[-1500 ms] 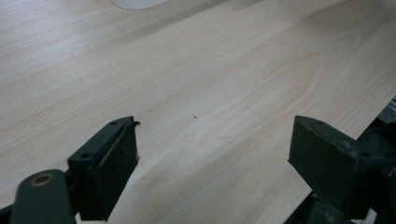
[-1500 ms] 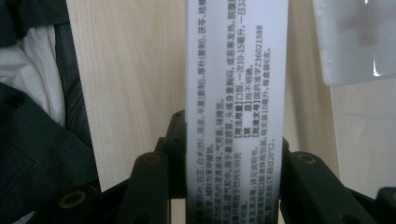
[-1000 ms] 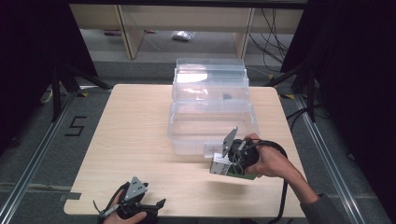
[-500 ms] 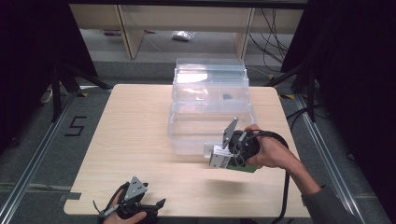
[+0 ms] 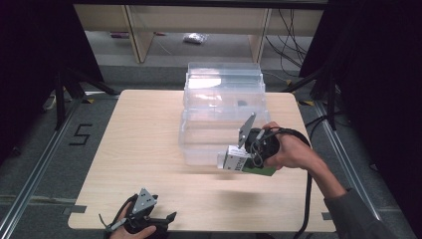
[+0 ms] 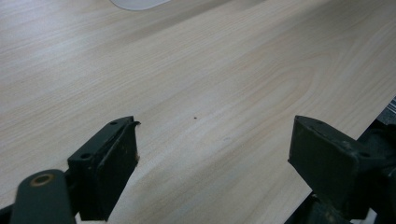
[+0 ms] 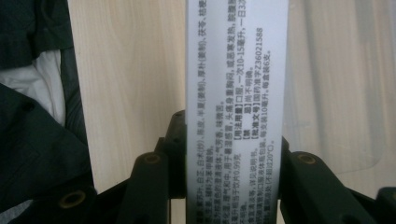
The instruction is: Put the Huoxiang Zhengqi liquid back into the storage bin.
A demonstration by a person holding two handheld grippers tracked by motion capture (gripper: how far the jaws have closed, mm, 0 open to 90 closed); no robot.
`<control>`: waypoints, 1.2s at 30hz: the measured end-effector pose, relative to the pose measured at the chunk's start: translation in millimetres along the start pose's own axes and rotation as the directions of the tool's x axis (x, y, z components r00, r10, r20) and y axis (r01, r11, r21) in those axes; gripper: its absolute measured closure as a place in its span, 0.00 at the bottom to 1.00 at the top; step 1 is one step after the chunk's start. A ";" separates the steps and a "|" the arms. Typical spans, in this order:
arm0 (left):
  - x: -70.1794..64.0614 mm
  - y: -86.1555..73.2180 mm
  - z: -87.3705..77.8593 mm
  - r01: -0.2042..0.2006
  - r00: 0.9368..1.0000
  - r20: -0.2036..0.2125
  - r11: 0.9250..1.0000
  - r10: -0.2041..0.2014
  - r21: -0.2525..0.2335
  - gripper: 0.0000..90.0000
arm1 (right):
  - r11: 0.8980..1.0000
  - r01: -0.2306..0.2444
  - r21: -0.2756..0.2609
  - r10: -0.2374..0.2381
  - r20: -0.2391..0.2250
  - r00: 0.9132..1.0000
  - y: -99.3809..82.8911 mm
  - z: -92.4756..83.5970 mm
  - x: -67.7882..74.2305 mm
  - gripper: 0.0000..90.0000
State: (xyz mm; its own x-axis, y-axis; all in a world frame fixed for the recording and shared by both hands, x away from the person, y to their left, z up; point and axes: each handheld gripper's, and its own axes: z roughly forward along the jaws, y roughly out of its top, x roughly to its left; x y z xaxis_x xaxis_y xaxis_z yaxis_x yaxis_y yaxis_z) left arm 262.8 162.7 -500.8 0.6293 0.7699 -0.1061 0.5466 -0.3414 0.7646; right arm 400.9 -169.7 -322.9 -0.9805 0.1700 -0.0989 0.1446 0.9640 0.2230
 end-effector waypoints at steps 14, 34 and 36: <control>1.0 -0.1 -0.4 -0.008 1.000 0.003 1.000 0.008 0.002 0.17 | 1.000 0.010 0.007 -0.010 0.030 0.999 7.7 -19.7 -25.2 0.72; 0.8 -0.3 -0.8 -0.006 1.000 0.007 1.000 0.006 -0.001 0.17 | 1.000 0.002 0.020 -0.002 0.020 1.000 12.3 -6.4 -71.4 0.72; 1.3 -0.2 -1.1 -0.008 1.000 0.005 1.000 0.008 0.000 0.17 | 1.000 0.010 0.023 -0.011 0.025 1.000 11.2 -1.8 -80.7 0.72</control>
State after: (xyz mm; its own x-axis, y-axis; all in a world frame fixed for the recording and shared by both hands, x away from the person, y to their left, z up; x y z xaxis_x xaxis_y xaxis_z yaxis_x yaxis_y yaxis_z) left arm 262.9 164.4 -500.3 0.6361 0.7646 -0.1034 0.5417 -0.3471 0.7655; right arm 481.5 -172.9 -310.7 -0.9784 0.1645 -0.1254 0.1375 0.9702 0.1996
